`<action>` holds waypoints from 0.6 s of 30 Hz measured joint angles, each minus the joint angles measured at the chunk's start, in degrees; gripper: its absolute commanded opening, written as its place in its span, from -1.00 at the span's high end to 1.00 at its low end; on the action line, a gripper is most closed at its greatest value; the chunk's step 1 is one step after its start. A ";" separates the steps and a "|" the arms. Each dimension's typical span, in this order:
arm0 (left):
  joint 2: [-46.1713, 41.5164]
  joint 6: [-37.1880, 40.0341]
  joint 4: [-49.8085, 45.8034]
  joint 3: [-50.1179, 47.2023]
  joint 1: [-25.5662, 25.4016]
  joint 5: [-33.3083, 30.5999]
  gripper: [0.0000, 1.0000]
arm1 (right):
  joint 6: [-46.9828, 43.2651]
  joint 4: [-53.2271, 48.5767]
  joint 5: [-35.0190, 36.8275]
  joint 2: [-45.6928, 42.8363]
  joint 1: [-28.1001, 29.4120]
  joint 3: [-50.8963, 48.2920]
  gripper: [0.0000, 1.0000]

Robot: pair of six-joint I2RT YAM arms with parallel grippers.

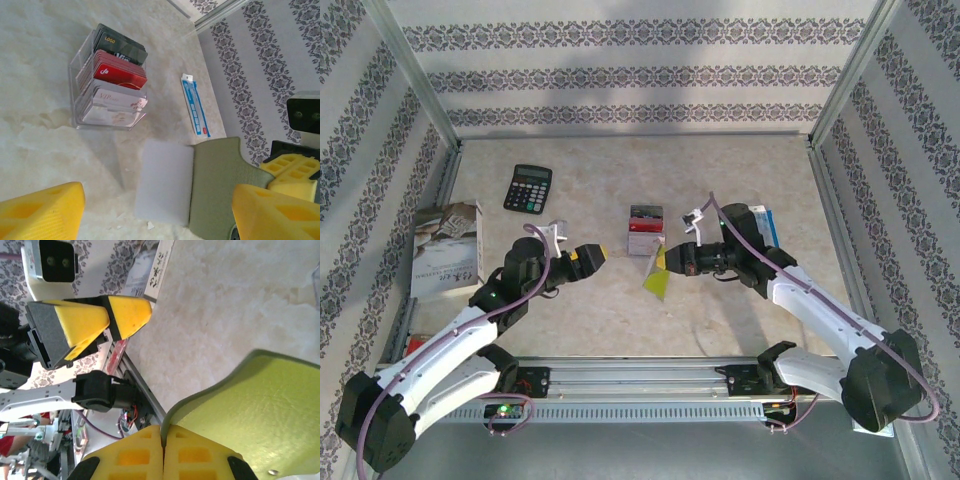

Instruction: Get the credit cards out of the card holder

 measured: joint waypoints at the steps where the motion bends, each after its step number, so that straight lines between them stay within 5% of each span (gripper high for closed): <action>1: -0.17 -0.20 -0.28 -0.22 0.00 0.00 -0.57 | 0.11 -0.20 -0.17 0.22 0.46 0.00 1.00; 18: -3.96 -5.95 -5.99 -3.21 5.35 -1.66 -0.62 | 10.32 11.93 -2.49 9.31 11.54 0.44 1.00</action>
